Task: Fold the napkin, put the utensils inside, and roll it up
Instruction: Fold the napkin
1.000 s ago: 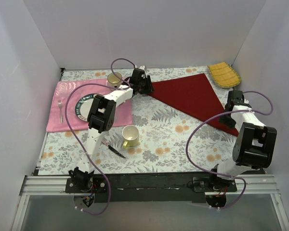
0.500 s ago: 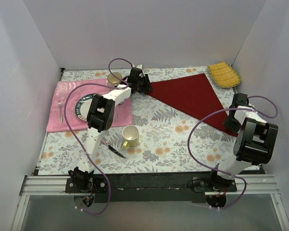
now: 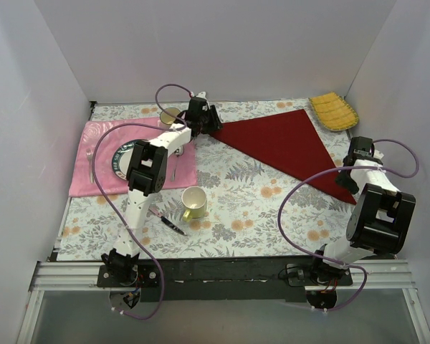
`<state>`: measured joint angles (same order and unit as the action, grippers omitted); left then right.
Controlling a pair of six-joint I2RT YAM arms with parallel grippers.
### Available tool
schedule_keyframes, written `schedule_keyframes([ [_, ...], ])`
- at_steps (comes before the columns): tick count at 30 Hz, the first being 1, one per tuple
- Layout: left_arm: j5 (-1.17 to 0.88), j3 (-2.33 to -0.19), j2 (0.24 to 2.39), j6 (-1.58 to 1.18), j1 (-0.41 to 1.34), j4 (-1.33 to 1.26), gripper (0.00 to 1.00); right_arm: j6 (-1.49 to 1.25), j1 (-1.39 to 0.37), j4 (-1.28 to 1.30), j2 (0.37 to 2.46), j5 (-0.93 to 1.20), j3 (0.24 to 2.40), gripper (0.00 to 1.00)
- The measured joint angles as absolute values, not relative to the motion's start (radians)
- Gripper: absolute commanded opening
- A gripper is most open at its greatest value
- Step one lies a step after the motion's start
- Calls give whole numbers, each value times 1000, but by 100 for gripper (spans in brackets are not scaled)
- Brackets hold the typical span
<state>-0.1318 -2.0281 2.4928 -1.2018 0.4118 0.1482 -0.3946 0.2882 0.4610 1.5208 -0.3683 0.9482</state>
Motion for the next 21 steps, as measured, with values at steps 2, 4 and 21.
schedule_keyframes([
  [2, -128, -2028, 2493, -1202, 402, 148, 37, -395, 294, 453, 1521, -371, 922, 45],
  [4, -125, -2028, 2494, -1202, 389, 148, 37, -394, 308, 442, 1524, -378, 885, 45],
  [21, -123, -2158, 2524, -1159, 385, 192, 50, -390, 91, 505, 1514, -479, 992, 49],
])
